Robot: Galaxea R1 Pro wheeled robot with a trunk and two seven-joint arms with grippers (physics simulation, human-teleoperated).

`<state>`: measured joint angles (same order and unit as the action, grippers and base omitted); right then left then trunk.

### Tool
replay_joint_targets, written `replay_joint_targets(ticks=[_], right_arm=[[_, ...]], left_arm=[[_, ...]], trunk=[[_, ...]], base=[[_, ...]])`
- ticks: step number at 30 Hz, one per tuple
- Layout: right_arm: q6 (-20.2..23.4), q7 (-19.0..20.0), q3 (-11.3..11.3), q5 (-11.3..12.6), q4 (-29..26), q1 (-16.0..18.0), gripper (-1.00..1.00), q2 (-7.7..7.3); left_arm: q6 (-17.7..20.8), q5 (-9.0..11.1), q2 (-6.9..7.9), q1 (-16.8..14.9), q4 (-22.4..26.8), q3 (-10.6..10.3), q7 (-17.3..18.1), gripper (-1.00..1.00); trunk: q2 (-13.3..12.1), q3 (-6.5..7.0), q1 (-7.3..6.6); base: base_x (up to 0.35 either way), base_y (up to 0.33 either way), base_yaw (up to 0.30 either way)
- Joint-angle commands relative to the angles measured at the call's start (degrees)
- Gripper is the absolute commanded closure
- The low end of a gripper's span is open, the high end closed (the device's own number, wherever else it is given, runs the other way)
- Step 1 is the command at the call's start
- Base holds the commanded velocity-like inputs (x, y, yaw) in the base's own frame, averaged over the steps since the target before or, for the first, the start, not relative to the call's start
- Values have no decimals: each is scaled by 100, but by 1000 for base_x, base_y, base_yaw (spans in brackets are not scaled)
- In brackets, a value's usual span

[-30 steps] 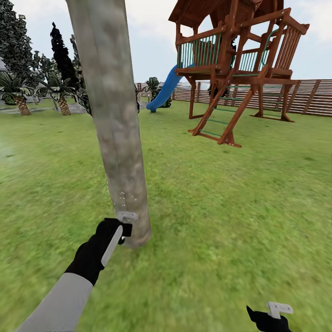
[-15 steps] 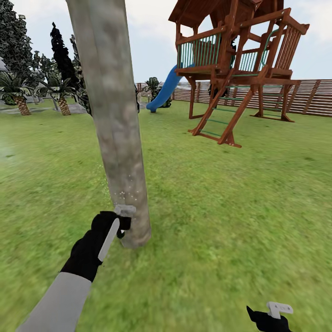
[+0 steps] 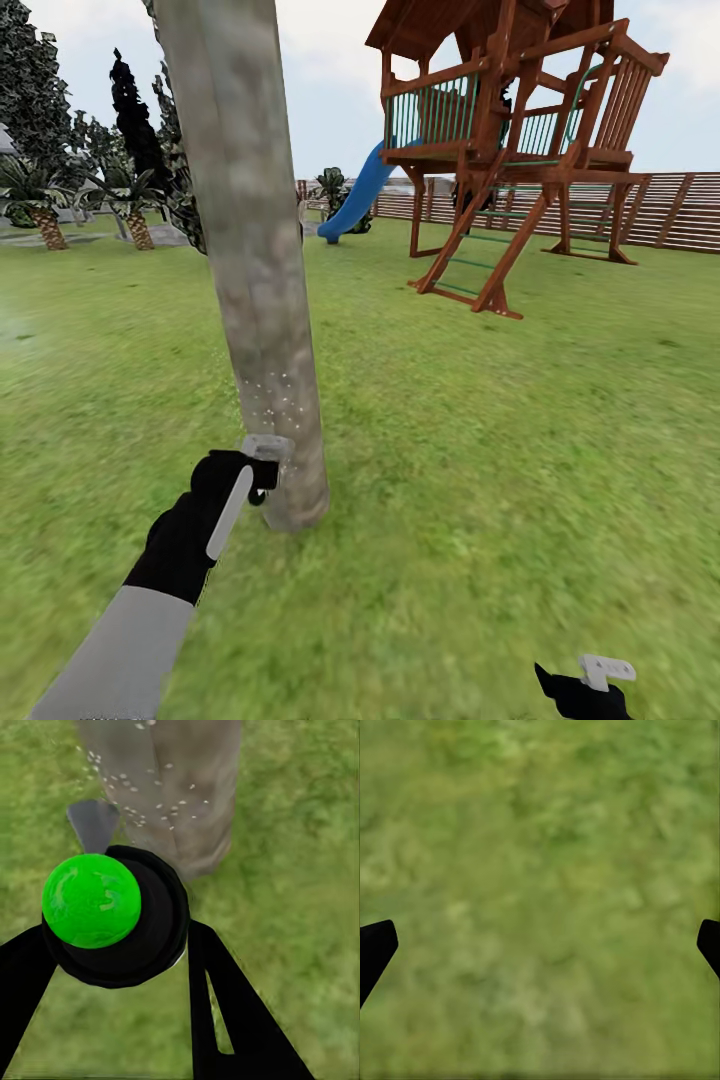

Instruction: In the garden, pick up the pesticide atomizer on the floor and spray pesticide onto both trees until each tree trunk is fully covered.

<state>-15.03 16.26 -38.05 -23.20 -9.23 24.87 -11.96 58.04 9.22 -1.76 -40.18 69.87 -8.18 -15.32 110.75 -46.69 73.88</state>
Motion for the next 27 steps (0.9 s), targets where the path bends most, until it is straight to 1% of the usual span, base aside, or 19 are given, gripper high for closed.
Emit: replay_joint_targets(ticks=[1,3,4,5,7,9,10,11,12,14,15,16,17,19,21,24,25,26,27], right_arm=[[0,0,0,0,0,0,-100,1],[0,0,0,0,0,0,-100,0],[0,0,0,0,0,0,-100,-1],[0,-1,0,0,0,0,-100,0],[0,0,1,0,0,0,-100,0],[0,0,2,0,0,0,-100,0],[0,0,7,0,0,0,-100,1],[0,0,8,0,0,0,-100,1],[0,0,4,0,0,0,-100,1],[0,0,4,0,0,0,-100,1],[0,0,5,0,0,0,-100,1],[0,0,6,0,0,0,-100,1],[0,0,6,0,0,0,-100,1],[0,0,7,0,0,0,-100,1],[0,0,8,0,0,0,-100,1],[0,0,7,0,0,0,-100,1],[0,0,2,5,-2,0,-100,-1],[0,0,0,4,-3,0,-100,-1],[0,0,0,5,-2,0,-100,0]], left_arm=[[2,27,74,-2,0,61,2,100],[9,23,134,-18,42,139,2,100],[21,17,161,-62,165,166,2,100],[40,26,146,-81,259,171,2,100],[54,32,44,-102,312,153,2,100],[63,10,-165,-159,335,137,2,100],[66,-1,-229,-172,400,123,2,100],[71,6,-210,-173,488,128,2,100],[74,13,-138,-174,565,149,2,100],[75,22,50,-175,625,176,2,100],[81,26,188,-175,642,188,2,100],[83,27,291,-173,652,192,2,100],[84,27,341,-171,656,193,2,100],[84,22,384,-174,659,194,2,100],[84,17,396,-255,659,188,2,100],[77,6,396,-230,637,193,-3,100],[59,-9,394,-118,487,172,-13,100],[13,-16,380,136,237,149,-27,100],[-16,-19,378,255,16,144,-31,100]], trunk=[[0,0,0],[0,0,0],[0,0,0],[0,0,0],[0,0,0],[0,0,0],[0,0,0],[0,0,0],[0,0,0],[0,0,0],[0,0,0],[0,0,0],[0,0,0],[0,0,0],[0,0,0],[0,0,0],[0,0,0],[0,0,0],[0,0,0]], base=[[0,0,0],[0,0,0],[0,0,0],[0,0,0],[0,0,0],[0,0,0],[0,0,0],[0,0,0],[0,0,0],[0,0,0],[0,0,0],[0,0,0],[0,0,0],[0,0,0],[0,0,0],[0,0,0],[0,0,0],[0,0,0],[0,0,0]])
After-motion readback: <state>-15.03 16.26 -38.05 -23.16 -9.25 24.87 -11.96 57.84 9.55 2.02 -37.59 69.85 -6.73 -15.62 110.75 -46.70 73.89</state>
